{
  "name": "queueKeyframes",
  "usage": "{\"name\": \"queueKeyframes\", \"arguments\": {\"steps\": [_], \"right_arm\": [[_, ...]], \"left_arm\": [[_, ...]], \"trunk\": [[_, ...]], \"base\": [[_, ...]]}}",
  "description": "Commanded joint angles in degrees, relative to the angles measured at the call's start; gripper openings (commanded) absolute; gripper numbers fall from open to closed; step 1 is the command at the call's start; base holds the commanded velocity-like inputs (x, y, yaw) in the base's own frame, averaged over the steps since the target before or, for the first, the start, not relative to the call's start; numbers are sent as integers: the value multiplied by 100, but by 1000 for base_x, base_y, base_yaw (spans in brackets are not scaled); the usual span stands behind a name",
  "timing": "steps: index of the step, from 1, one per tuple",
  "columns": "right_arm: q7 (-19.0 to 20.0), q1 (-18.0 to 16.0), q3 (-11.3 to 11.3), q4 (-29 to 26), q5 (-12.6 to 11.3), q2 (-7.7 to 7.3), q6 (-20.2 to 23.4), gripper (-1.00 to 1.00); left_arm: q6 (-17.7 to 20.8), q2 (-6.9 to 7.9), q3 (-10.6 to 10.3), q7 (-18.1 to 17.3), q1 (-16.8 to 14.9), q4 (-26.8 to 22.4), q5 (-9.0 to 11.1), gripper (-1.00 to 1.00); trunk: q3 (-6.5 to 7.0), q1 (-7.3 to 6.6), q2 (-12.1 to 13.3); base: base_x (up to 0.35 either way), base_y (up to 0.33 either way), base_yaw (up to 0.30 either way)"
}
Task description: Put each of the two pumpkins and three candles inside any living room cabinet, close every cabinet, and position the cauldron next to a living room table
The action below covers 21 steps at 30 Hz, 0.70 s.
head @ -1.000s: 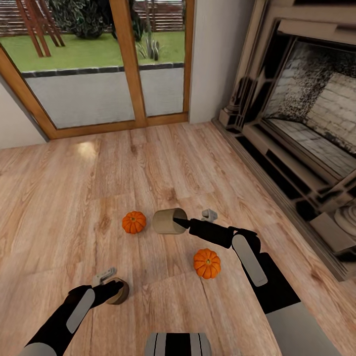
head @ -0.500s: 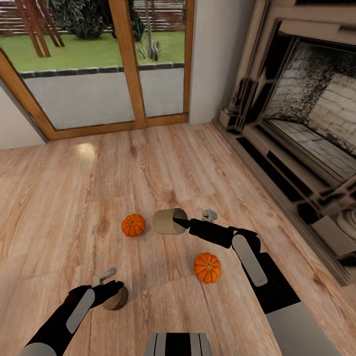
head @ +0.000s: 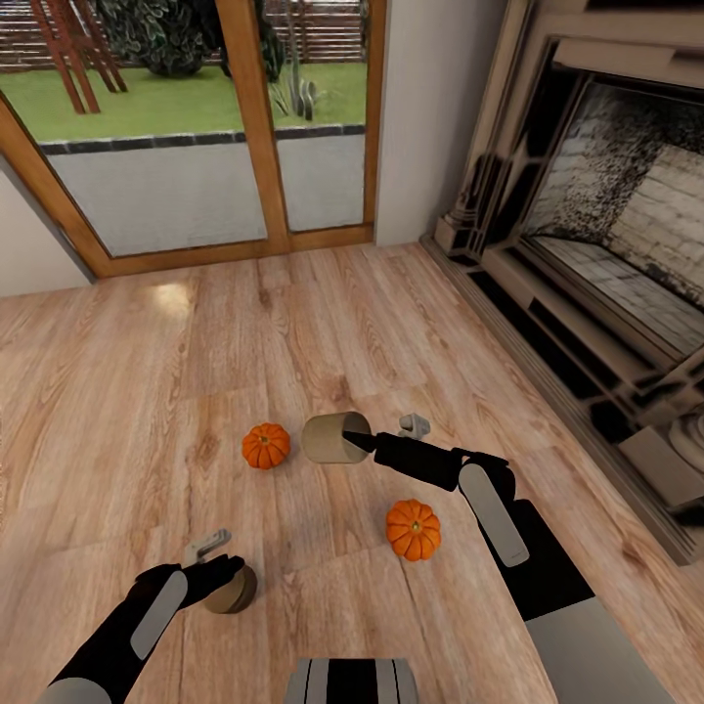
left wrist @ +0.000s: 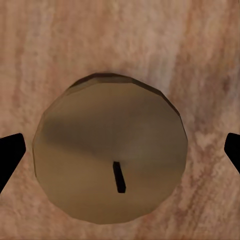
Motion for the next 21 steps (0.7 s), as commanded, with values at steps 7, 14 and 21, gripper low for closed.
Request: {"name": "queueKeyframes", "arguments": {"steps": [7,14,21], "right_arm": [[22,-3,4,-2,25,-4,15,-100],[23,-3,3,-2,26,-9,15,-100],[21,-3,2,-2,26,-5,15,-100]], "left_arm": [[10,4,-26,53,-1,-9,52,100],[-18,4,-26,56,-1,-9,51,100],[-25,4,-26,60,-1,-9,48,100]], "trunk": [[-4,-1,-2],[-4,-1,-2],[-48,4,-4]], "base": [[19,2,0],[72,0,0],[3,0,0]]}}
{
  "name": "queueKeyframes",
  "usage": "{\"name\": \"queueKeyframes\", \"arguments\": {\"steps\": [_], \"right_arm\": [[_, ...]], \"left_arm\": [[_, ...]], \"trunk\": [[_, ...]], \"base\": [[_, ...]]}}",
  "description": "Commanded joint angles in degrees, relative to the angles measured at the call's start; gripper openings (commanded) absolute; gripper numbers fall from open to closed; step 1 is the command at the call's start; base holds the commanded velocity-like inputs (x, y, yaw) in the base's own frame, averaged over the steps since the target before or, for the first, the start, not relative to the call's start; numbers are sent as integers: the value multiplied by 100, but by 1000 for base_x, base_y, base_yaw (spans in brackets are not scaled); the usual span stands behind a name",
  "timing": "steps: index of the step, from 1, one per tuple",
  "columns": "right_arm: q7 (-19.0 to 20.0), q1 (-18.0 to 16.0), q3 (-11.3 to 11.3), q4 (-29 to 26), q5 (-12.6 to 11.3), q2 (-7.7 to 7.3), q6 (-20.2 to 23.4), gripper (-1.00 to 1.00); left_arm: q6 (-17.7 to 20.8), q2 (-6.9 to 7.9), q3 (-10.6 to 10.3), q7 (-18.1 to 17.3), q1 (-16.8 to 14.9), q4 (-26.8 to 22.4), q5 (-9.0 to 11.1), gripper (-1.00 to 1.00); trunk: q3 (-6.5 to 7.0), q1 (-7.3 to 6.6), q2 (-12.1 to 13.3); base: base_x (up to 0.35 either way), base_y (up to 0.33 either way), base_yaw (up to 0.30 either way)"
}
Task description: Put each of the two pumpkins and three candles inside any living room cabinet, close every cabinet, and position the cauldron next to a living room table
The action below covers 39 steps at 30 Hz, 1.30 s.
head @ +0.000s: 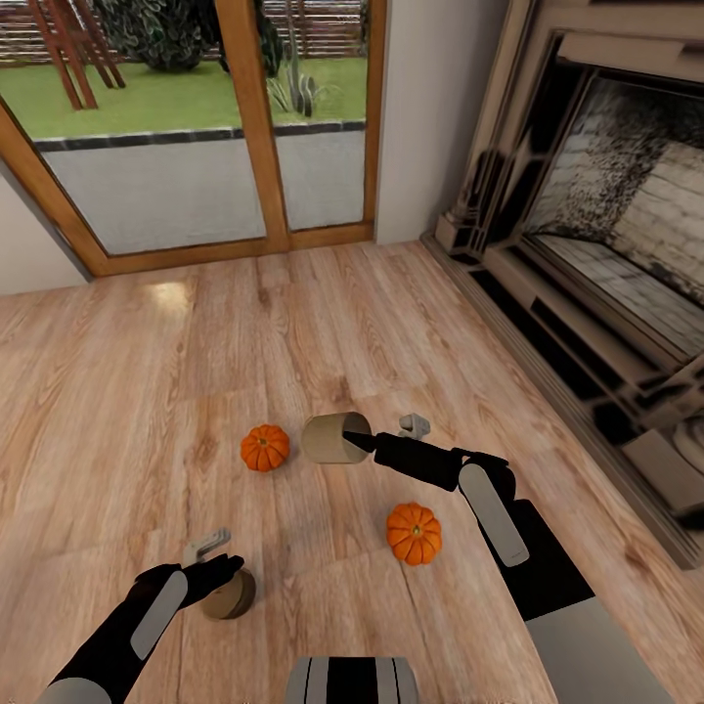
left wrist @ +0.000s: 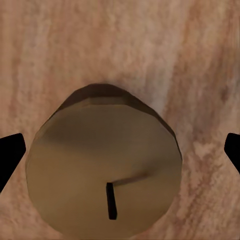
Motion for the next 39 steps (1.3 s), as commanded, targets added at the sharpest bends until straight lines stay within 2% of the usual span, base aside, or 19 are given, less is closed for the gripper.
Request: {"name": "queueKeyframes", "arguments": {"steps": [1,10,15,25,31,39], "right_arm": [[21,-4,2,-3,-7,-4,17,-100],[24,-4,2,-5,-7,-2,17,-100],[25,-4,6,-7,-7,-4,17,-100],[25,-4,7,-7,-7,-5,17,-100],[22,-4,7,-8,-7,-3,17,-100],[24,-4,9,-10,-7,-7,17,-100]], "left_arm": [[10,7,-26,54,-1,-10,59,100],[10,7,-24,55,-1,-10,56,100],[9,7,-26,55,-1,-10,56,100],[9,7,-27,55,-1,-10,56,100],[10,7,-27,55,-1,-10,56,100],[8,7,-27,55,-1,-10,56,100]], "trunk": [[-27,1,-3],[-49,4,-5],[-160,17,-11],[-160,17,-11],[-293,32,-19],[-293,32,-19]], "base": [[0,0,0],[0,0,0],[0,0,0],[0,0,0],[0,0,0],[0,0,0]]}}
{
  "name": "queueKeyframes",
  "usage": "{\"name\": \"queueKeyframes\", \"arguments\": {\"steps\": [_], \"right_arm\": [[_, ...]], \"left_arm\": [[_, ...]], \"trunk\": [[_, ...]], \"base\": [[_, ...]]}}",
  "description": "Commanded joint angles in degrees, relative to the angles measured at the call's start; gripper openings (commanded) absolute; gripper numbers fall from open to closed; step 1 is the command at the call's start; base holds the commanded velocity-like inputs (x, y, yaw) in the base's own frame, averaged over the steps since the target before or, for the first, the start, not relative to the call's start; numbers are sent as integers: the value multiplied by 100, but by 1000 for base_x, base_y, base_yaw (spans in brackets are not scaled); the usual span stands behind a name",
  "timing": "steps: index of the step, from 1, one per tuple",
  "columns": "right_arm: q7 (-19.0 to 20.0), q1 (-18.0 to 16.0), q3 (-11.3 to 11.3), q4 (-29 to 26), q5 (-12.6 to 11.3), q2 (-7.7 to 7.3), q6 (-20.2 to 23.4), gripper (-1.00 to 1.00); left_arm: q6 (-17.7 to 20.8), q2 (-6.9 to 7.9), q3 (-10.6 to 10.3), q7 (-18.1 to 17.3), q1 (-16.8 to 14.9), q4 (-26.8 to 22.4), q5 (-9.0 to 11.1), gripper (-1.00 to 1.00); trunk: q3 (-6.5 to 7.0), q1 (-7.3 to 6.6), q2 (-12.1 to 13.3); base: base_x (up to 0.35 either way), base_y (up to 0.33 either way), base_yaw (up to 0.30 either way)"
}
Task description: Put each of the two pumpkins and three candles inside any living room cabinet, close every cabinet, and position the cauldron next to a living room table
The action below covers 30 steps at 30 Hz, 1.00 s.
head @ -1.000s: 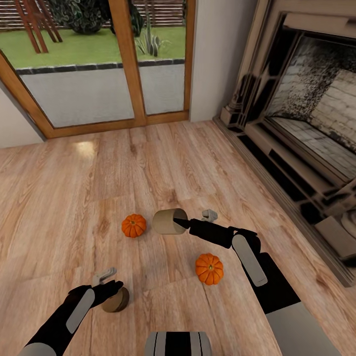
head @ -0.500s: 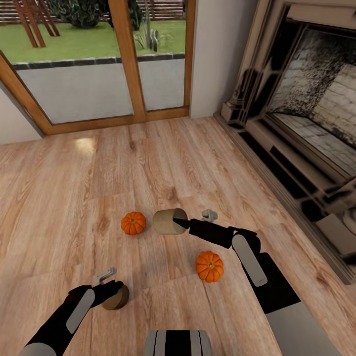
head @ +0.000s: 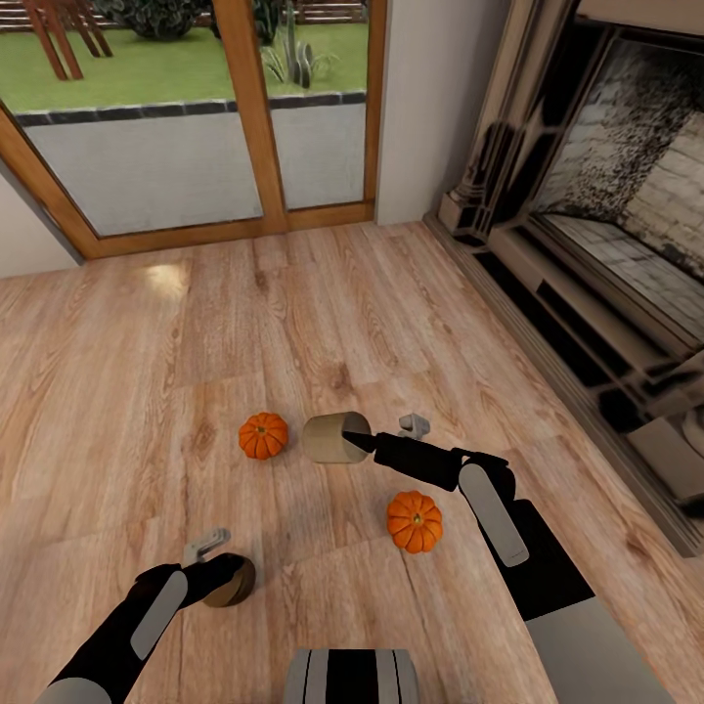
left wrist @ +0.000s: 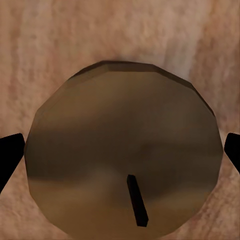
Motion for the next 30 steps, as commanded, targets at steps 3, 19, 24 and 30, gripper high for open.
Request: {"name": "queueKeyframes", "arguments": {"steps": [3,19,24,30], "right_arm": [[22,-3,2,-4,11,0,15,-100],[21,-3,-4,3,11,2,23,-100],[18,-3,-3,4,11,2,18,-100],[15,-3,-1,4,20,3,21,-100]], "left_arm": [[12,7,-26,53,-1,-9,60,100],[11,7,-35,53,-1,-9,68,-100],[12,7,-32,53,-1,-9,69,-100],[12,15,-27,53,-1,-9,69,-100]], "trunk": [[-4,-1,-2],[-4,-1,-2],[-4,-1,-2],[107,-14,5]], "base": [[0,0,0],[0,0,0],[0,0,0],[0,0,0]]}}
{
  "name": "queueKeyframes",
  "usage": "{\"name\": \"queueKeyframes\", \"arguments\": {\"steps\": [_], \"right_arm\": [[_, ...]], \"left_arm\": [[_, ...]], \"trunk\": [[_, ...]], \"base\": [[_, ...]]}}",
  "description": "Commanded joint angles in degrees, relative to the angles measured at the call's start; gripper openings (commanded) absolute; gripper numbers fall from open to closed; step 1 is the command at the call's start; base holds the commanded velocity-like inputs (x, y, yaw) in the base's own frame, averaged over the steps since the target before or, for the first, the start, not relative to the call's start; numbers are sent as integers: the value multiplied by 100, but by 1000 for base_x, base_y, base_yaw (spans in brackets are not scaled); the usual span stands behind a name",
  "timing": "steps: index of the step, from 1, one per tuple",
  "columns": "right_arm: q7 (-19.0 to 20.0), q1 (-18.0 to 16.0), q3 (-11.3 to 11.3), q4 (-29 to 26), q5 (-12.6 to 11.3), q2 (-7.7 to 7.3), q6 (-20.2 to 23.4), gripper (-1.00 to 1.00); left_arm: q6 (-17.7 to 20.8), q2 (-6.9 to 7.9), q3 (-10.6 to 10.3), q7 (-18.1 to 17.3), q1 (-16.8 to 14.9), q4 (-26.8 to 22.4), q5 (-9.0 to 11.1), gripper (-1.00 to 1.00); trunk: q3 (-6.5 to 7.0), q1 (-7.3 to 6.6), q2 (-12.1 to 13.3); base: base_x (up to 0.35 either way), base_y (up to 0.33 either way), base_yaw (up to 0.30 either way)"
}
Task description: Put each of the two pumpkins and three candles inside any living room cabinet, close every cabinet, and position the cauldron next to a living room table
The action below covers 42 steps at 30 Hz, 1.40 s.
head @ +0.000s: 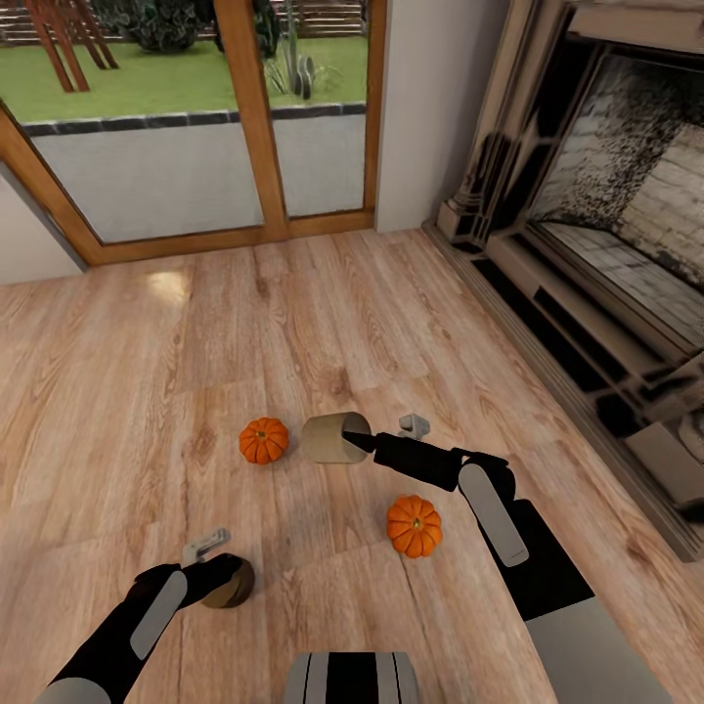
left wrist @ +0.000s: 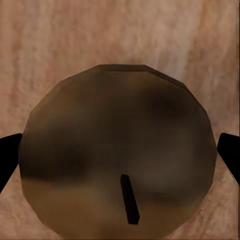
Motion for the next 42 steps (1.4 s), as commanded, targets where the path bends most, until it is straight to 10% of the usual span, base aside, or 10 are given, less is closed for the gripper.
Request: {"name": "queueKeyframes", "arguments": {"steps": [1,21,24,30,42], "right_arm": [[20,-3,5,-2,22,-3,11,-100],[13,-2,-9,77,10,-3,6,-100],[-8,-3,-26,101,8,-3,2,-100],[-32,-3,-51,145,-9,-1,8,-100],[-42,-3,-52,199,-14,4,-28,-100]], "left_arm": [[11,8,-26,54,0,-8,58,-100],[153,168,54,33,1,-314,155,-100],[726,428,100,28,28,-751,455,-100],[2464,933,581,40,51,-1571,1713,-100],[2654,992,1074,71,61,-1629,1863,-100]], "trunk": [[-3,-1,-1],[440,-52,26],[506,-60,30],[639,-75,38],[905,-106,54]], "base": [[0,0,0],[0,0,0],[0,0,0],[0,0,0],[-76,0,0]]}}
